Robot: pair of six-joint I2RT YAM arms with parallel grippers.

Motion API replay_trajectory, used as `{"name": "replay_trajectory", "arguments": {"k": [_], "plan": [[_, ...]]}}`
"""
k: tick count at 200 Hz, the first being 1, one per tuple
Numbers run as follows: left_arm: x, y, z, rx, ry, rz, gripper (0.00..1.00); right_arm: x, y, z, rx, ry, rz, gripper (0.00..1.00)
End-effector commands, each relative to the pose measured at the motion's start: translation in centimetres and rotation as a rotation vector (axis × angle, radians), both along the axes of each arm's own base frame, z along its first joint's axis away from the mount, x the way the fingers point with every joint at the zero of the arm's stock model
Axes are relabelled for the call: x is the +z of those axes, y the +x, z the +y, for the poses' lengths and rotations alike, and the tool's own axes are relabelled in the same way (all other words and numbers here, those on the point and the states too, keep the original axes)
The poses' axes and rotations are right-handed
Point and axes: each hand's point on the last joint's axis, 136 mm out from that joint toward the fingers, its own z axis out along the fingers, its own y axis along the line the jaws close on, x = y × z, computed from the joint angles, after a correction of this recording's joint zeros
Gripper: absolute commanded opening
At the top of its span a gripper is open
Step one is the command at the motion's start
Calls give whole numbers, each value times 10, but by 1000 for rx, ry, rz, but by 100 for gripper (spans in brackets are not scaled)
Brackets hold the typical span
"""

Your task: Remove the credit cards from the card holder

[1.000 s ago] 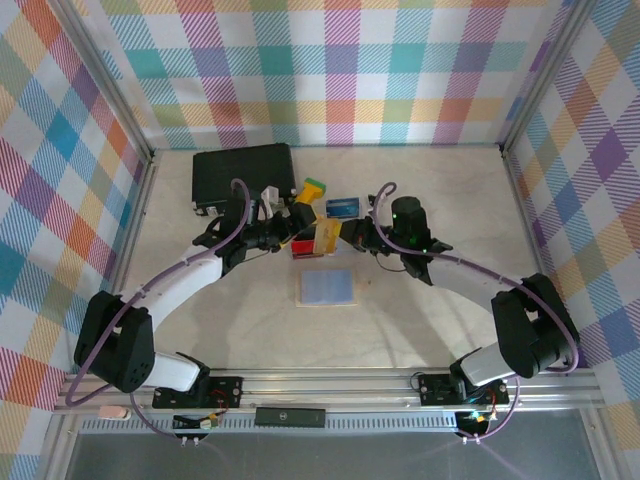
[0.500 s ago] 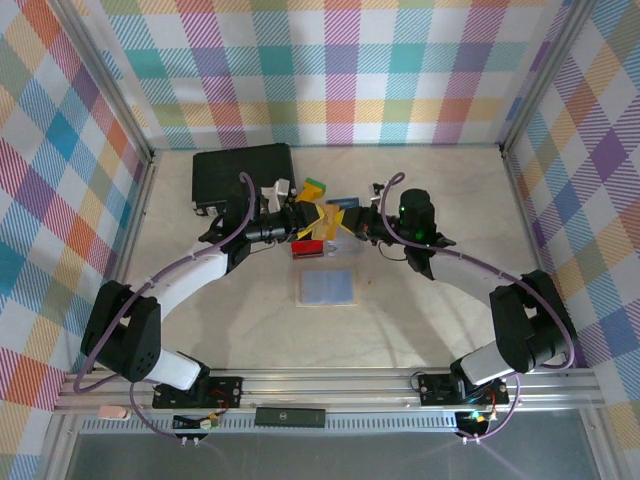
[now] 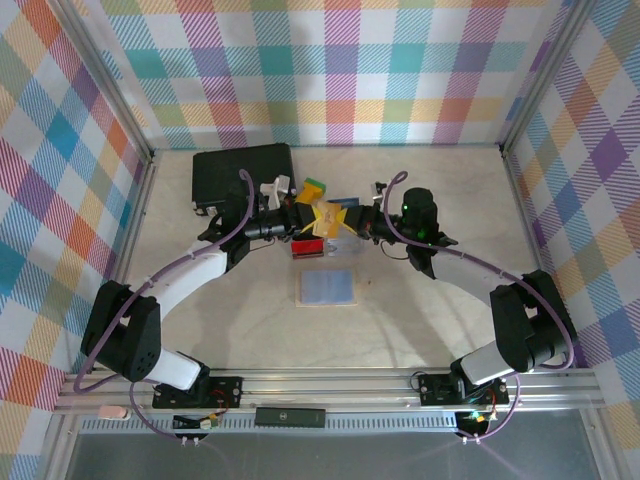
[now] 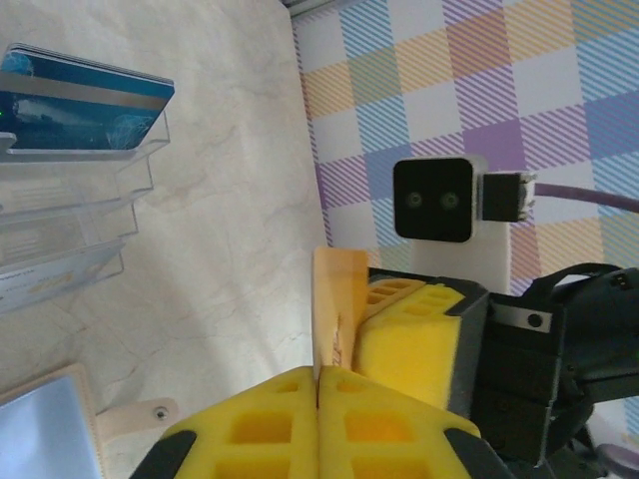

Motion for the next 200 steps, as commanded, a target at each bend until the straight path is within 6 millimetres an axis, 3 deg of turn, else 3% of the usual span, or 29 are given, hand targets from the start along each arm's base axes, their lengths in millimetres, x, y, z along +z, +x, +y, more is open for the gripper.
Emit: {"name": "replay_trajectory", "arguments": {"k": [1, 16, 55, 97, 136, 151, 179, 200], "plan": [[17, 5, 5, 16, 15, -78, 0, 3, 2, 1, 8, -25, -19, 5], [14, 5, 9, 36, 54, -89, 0, -2, 1, -3, -5, -69, -10, 11], [-5, 4, 26, 67, 221, -122, 0, -18, -1, -25, -73, -250, 39, 40], [-6, 9, 45, 102, 404, -238, 0, -36, -4, -68, -185, -438, 59, 67], [-3, 24, 51, 55, 583, -318, 0, -46, -4, -113, -292, -615, 48, 89], [-16, 26, 52, -5, 666, -293, 1, -51, -5, -125, -303, -667, 58, 99], [-29, 40, 45, -108, 751, -325, 0, -54, -4, -133, -284, -707, 50, 99], [-22, 52, 33, -144, 735, -417, 0, -55, -1, -136, -272, -709, 49, 99]]}}
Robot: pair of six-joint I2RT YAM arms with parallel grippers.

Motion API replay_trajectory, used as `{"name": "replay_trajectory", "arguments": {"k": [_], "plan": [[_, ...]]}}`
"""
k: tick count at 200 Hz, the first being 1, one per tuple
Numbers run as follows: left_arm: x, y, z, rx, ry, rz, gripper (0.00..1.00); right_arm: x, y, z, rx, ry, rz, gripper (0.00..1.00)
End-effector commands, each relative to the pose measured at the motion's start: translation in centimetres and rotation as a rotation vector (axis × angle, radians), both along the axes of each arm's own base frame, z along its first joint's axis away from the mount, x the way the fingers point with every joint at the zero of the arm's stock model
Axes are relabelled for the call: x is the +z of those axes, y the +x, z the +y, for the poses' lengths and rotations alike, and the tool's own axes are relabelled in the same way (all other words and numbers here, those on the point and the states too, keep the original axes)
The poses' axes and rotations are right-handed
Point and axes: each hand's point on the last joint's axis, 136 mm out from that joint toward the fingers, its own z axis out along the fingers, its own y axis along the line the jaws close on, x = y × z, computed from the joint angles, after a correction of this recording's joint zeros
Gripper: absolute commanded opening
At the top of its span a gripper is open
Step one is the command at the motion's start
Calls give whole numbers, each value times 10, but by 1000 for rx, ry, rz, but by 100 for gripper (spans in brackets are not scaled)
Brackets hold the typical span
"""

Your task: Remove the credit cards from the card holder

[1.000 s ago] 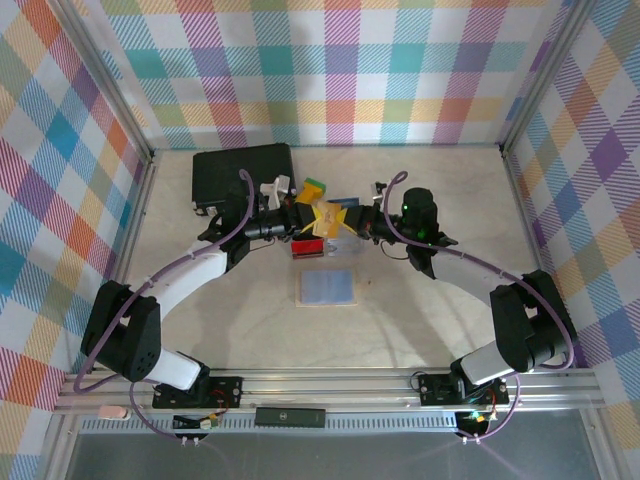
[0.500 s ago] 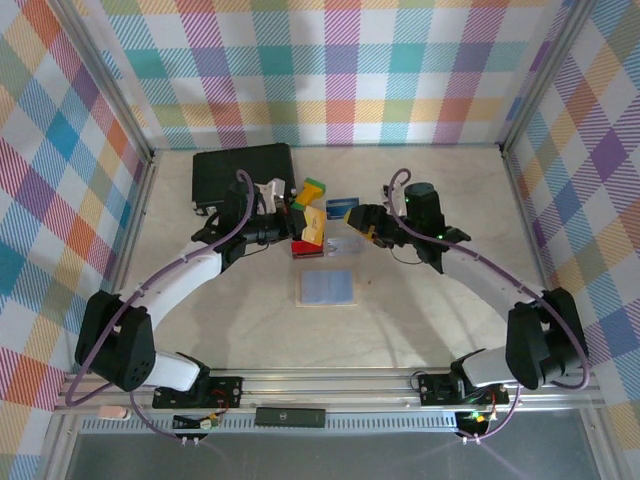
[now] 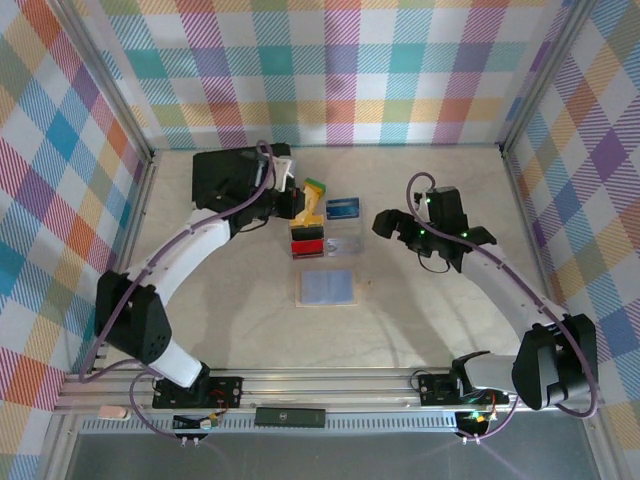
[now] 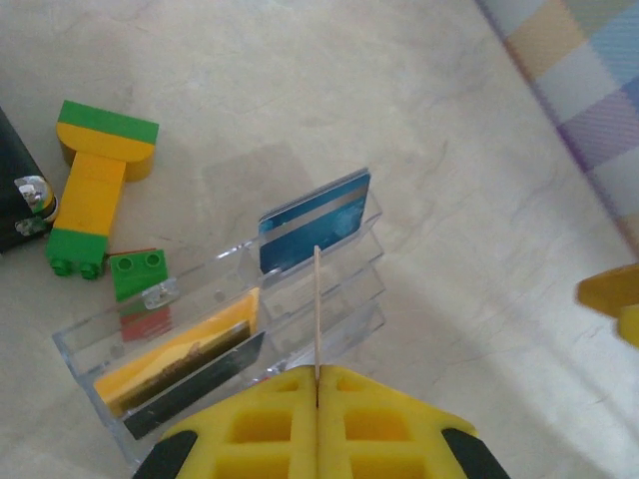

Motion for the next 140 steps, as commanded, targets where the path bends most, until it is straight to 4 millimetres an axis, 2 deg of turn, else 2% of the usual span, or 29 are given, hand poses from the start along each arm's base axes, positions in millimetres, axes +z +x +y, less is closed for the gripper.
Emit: {"name": "replay_trajectory", "arguments": {"k": [1, 38, 88, 121, 140], "plan": [[-8, 3, -2, -104, 87, -44, 0, 2, 2, -7, 32, -50, -6, 99], [-7, 16, -9, -200, 166, -116, 0, 4, 7, -8, 51, -32, -1, 99], [-22, 11, -11, -443, 338, -239, 0, 0, 10, -10, 52, -33, 12, 99], [-37, -3, -12, -679, 442, -300, 0, -1, 11, -9, 45, -18, 21, 99], [-43, 1, -11, -744, 505, -346, 0, -1, 11, -8, 40, -6, 27, 99]]}}
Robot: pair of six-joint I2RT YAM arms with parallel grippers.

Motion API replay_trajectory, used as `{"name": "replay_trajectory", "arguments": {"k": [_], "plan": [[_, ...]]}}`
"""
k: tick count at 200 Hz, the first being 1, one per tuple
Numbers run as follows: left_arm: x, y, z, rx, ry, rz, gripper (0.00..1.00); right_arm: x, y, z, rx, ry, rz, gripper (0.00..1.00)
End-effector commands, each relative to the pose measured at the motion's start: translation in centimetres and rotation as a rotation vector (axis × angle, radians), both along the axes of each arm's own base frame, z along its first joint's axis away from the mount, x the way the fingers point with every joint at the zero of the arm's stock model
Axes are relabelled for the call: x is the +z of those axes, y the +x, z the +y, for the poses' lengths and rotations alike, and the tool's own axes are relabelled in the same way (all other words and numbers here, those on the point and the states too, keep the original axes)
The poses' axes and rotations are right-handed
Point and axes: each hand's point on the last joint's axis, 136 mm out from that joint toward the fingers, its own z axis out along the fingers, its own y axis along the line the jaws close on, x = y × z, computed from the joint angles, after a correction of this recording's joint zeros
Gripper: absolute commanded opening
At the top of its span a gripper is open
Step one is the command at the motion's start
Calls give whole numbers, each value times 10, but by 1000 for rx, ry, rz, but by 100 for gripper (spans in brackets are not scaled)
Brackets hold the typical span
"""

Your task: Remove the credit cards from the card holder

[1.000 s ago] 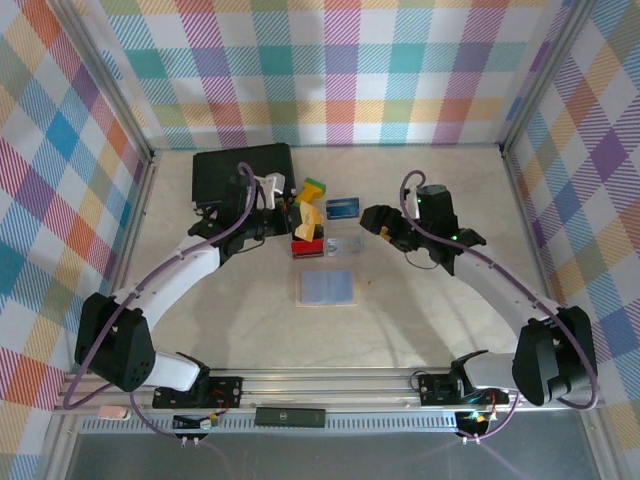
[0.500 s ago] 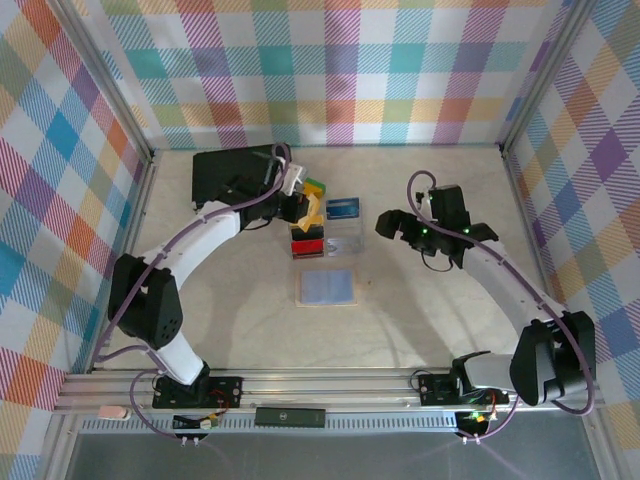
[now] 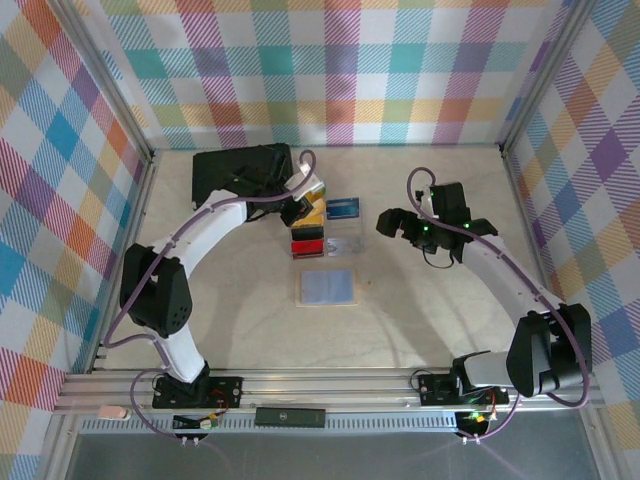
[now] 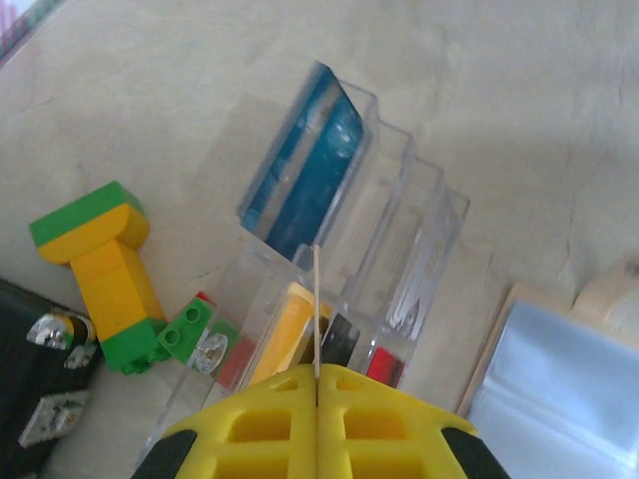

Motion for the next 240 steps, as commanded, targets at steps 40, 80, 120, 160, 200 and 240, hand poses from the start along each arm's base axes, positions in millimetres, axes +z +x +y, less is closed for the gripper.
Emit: {"name": "replay_trajectory", "arguments": {"k": [40, 80, 120, 160, 200, 240], "plan": [[-19, -1, 6, -311, 192, -74, 0, 7, 2, 7, 0, 60, 13, 99], [-29, -4, 5, -415, 209, -21, 0, 12, 3, 15, 14, 119, 4, 99], [-34, 12, 12, -414, 232, -49, 0, 13, 3, 16, 0, 139, 14, 99], [-40, 22, 8, -425, 226, -77, 0, 12, 2, 18, -9, 162, 29, 99], [-43, 23, 2, -450, 200, -63, 0, 11, 0, 18, -22, 172, 38, 99], [-49, 24, 1, -473, 203, -57, 0, 8, -1, 18, -26, 177, 47, 99]]}}
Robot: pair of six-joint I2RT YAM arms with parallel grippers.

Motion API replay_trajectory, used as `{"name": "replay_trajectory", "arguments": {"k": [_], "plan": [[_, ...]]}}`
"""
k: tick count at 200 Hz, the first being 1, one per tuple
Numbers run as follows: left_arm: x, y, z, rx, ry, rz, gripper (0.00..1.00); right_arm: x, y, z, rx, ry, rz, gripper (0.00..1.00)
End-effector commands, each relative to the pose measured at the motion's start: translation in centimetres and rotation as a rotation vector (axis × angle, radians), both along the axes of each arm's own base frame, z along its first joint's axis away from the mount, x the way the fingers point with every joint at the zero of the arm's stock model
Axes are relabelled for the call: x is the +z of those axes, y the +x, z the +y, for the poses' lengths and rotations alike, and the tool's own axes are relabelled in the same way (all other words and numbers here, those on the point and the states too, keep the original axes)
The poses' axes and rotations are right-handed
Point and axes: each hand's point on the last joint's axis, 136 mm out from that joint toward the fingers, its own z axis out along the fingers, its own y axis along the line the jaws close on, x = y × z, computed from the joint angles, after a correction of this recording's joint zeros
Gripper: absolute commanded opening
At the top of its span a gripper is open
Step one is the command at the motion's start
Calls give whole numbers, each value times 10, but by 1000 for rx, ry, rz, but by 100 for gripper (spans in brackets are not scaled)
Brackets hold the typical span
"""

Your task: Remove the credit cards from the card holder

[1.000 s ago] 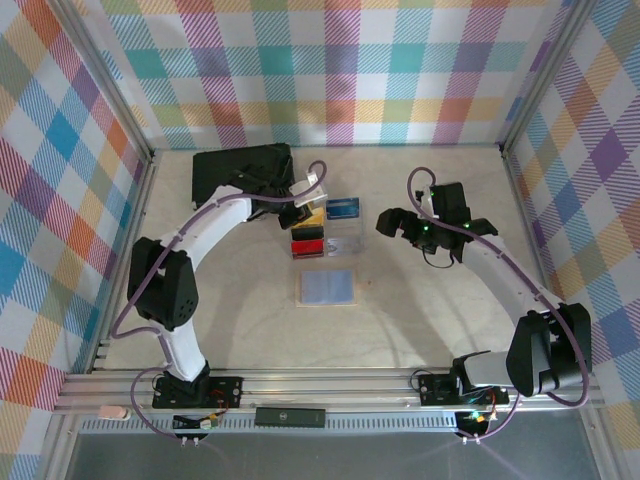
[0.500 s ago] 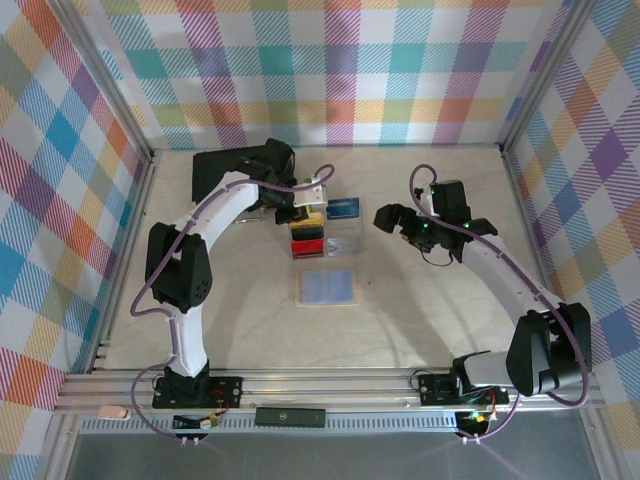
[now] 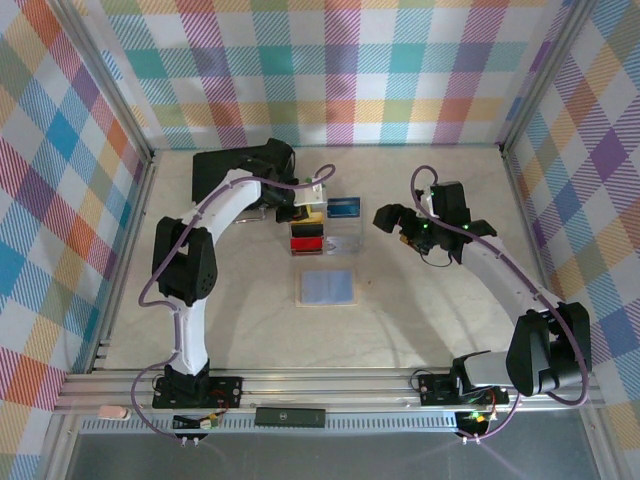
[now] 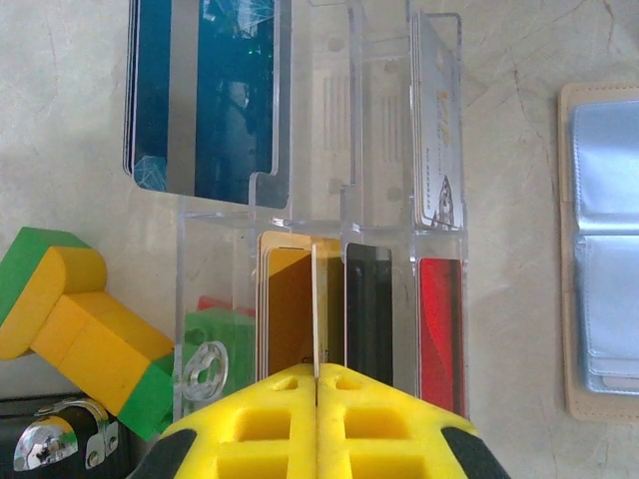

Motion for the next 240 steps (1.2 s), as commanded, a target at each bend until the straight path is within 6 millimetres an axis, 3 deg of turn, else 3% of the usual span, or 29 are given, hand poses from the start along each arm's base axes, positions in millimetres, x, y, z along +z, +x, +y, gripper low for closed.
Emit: {"name": "replay_trajectory", "arguments": {"k": [1, 68, 93, 133, 189, 240], "plan": [[5, 2, -5, -52, -26, -10, 0, 0, -1, 1, -2, 24, 4, 99], [-1, 6, -2, -57, 7, -17, 0, -1, -1, 2, 0, 29, 8, 99], [-1, 14, 0, -13, 15, -24, 12, -1, -1, 3, 0, 30, 9, 99], [5, 21, -2, 18, -2, -43, 22, 0, 0, 3, 2, 30, 4, 99], [56, 30, -11, 146, -166, -110, 31, -4, 0, 3, 3, 22, 12, 99], [107, 49, 13, 563, -392, -242, 57, -18, -7, 10, 19, -76, 54, 99]]}}
